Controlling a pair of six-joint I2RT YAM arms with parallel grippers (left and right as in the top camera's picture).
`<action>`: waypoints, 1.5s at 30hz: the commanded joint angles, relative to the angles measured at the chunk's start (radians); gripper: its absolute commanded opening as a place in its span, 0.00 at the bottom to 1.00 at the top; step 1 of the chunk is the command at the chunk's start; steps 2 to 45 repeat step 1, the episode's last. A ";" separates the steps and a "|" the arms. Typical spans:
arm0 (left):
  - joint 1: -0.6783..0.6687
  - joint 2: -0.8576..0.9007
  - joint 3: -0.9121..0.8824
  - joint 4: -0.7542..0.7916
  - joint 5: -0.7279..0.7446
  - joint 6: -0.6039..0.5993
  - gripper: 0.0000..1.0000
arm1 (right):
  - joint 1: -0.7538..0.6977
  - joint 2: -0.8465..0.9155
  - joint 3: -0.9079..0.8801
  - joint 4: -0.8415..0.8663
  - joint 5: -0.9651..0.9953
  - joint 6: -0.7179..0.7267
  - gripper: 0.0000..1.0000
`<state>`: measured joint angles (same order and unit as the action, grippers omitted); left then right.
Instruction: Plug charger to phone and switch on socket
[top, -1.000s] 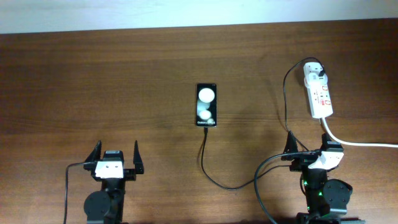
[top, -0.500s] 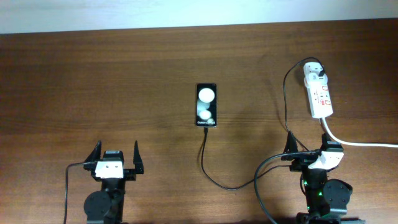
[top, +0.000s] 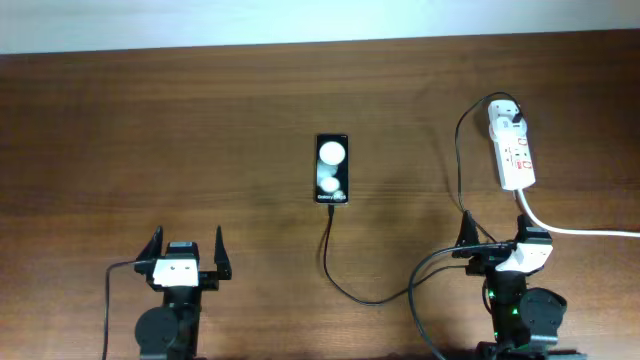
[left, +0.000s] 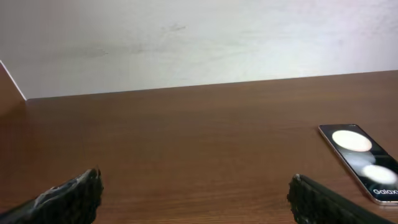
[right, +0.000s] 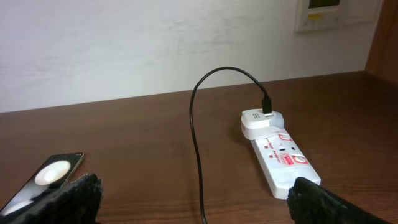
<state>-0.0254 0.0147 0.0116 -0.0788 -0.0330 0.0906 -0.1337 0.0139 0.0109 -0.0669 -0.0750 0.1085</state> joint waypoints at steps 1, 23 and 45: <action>0.007 -0.008 -0.002 -0.005 0.011 0.016 0.99 | 0.009 -0.010 -0.005 -0.005 0.002 0.000 0.98; 0.007 -0.008 -0.002 -0.005 0.011 0.016 0.99 | 0.009 -0.010 -0.005 -0.005 0.002 0.000 0.98; 0.007 -0.008 -0.002 -0.005 0.011 0.016 0.99 | 0.009 -0.010 -0.005 -0.005 0.002 0.000 0.98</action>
